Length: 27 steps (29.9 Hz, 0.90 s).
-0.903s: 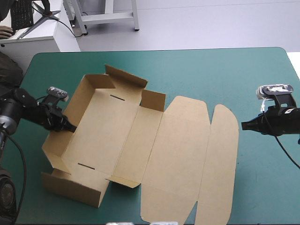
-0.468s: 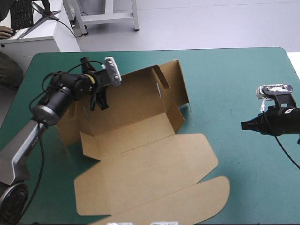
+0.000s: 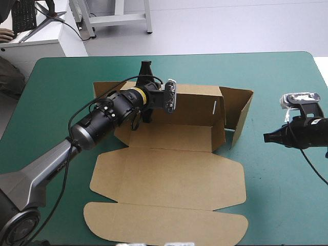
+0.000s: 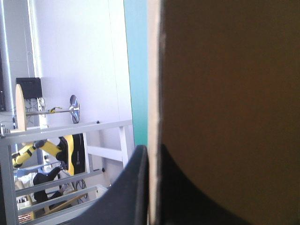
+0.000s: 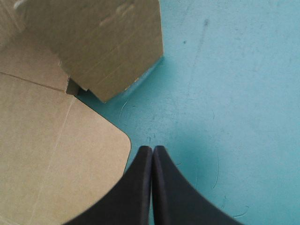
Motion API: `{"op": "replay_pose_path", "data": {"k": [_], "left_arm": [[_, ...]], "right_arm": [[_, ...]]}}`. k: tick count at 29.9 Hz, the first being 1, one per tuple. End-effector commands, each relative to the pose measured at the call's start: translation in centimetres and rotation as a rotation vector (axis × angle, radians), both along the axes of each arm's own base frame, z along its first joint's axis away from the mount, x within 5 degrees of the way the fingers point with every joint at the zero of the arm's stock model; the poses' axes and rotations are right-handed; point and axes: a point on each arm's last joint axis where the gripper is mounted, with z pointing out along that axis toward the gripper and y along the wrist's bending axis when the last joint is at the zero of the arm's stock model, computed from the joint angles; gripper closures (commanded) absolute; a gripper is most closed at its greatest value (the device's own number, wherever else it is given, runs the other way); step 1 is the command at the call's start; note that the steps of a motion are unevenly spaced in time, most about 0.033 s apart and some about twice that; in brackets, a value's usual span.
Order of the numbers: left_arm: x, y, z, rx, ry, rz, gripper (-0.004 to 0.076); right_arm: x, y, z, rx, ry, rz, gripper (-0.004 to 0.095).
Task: Fold the box
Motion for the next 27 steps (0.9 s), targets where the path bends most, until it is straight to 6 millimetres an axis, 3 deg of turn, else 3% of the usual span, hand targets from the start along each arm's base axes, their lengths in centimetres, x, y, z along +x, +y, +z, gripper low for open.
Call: {"op": "replay_pose_path", "data": {"k": [1,10,17,27], "left_arm": [[-1.2,-0.5,3.7,-0.096,-0.137,-0.054,0.0734],[0.0,-1.9,2.3,-0.130,-0.202,-0.018,0.0734],[-0.6,-4.1,1.3,-0.085,-0.252,-0.017,0.0734],[0.5,-4.8,-1.0,0.002,-0.252,0.036,0.0734]], "right_arm": [[0.0,0.1,1.2,0.012,-0.064,-0.007,0.0926],[0.1,0.6,1.6,0.083,-0.083,-0.004,0.0926],[0.0,0.9,3.0,0.109,-0.115,0.012,0.0926],[0.0,1.0,4.7,0.101,-0.175,0.014,0.0925]]}}
